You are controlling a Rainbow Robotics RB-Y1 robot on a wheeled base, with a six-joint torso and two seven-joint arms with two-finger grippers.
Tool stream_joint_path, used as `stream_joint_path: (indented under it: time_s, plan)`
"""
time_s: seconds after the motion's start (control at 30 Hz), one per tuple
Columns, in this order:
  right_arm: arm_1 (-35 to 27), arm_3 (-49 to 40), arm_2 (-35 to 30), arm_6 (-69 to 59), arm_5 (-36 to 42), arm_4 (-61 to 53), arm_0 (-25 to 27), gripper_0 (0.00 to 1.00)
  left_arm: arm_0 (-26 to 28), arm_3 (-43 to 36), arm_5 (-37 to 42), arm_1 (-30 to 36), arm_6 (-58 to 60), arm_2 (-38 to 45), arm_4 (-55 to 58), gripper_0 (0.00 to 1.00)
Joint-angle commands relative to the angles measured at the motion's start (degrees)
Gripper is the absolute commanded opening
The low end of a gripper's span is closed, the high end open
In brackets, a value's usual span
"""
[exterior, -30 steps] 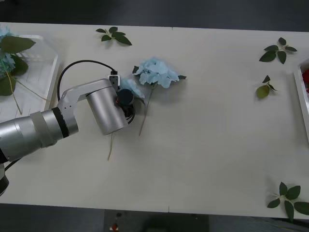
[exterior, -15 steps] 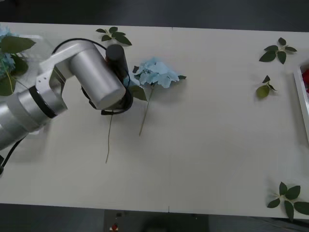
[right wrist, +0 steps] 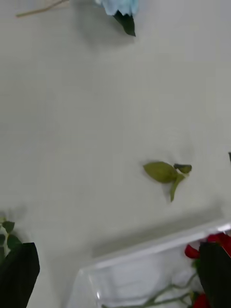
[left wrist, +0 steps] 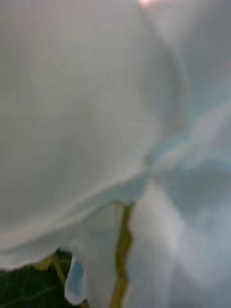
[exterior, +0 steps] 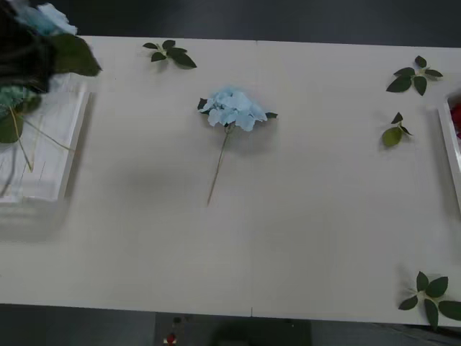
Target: Put the red flowers into the right box and the blue flowers into the left box
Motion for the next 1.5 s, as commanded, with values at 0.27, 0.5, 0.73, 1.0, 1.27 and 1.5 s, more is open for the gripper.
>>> stream_joint_path:
  time_s: [0.27, 0.5, 0.73, 1.0, 1.27, 1.5]
  plan:
    - [10.5, -3.4, 4.8, -0.6, -2.1, 7.3, -0.4, 0.95, 3.7, 23.0, -12.5, 9.7, -12.8, 13.7, -3.6, 0.00]
    - [14.4, -12.9, 12.5, -0.6, -10.1, 13.3, 3.5, 0.95, 8.0, 29.3, -29.9, 8.4, -12.8, 12.6, -11.3, 0.00]
    - [16.2, -22.2, 18.1, -0.6, -21.0, 15.6, 6.9, 0.95, 7.8, 31.9, -36.9, 6.8, -11.5, 8.5, -18.5, 0.00]
    - [17.3, -24.3, 18.5, -0.6, -25.3, 13.2, 6.9, 0.95, 7.8, 33.4, -43.1, 2.3, -3.9, 5.2, -29.9, 0.00]
    - [12.4, -24.2, 18.0, -0.6, -25.8, 8.3, 6.7, 0.95, 7.8, 35.7, -49.8, 1.1, 3.7, 1.3, -31.8, 0.00]
    - [11.6, -21.5, 17.9, -0.6, -25.9, 8.3, 6.7, 0.95, 7.8, 35.7, -49.8, 1.1, 4.9, 1.3, -32.5, 1.00]
